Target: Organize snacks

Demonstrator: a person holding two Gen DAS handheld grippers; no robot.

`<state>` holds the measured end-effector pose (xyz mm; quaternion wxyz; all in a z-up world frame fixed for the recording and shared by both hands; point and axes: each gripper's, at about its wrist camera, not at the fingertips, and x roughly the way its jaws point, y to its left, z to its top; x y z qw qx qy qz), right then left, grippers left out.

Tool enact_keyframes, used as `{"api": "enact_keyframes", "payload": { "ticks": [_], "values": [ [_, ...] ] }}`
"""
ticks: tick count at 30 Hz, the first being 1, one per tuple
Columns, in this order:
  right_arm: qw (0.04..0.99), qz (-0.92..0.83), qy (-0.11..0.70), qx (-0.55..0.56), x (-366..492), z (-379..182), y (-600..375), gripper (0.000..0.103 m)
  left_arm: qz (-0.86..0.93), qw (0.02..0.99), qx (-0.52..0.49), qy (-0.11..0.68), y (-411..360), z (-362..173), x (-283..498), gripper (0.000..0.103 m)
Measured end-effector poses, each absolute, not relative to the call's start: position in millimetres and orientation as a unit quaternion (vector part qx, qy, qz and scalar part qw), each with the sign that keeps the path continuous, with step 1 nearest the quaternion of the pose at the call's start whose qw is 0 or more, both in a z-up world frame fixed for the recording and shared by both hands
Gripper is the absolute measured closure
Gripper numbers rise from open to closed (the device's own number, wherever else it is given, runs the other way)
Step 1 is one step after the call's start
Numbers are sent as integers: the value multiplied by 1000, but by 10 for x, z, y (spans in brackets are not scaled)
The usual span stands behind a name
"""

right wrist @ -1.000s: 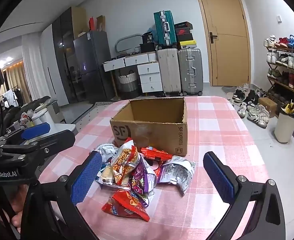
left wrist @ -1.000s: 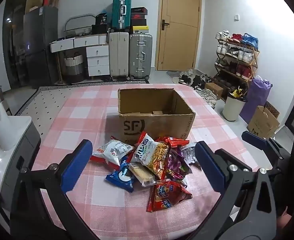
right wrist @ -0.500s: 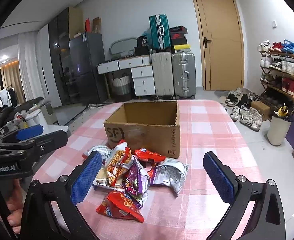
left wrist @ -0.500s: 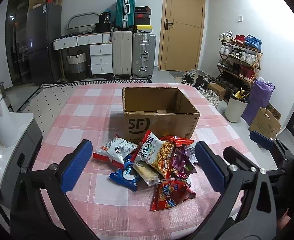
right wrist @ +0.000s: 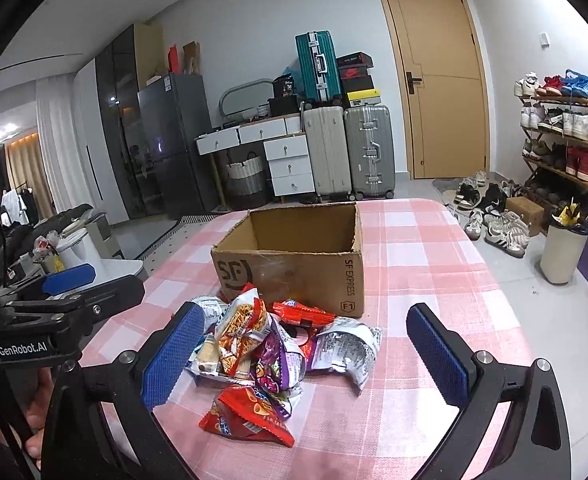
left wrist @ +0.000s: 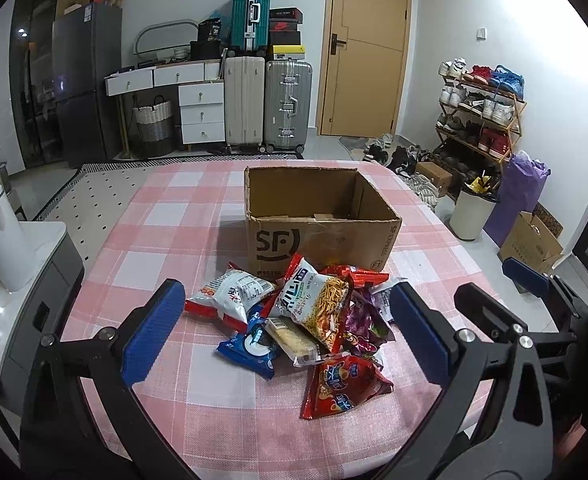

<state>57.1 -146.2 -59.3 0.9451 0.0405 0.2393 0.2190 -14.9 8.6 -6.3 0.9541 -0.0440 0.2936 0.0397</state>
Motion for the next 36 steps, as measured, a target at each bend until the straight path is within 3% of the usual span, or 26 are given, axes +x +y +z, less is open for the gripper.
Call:
{"api": "enact_keyframes", "payload": {
  "ticks": [36],
  "values": [
    [944, 217, 244, 46, 616, -660, -1431, 0, 39, 949, -57, 307, 112, -146, -52, 1]
  ]
}}
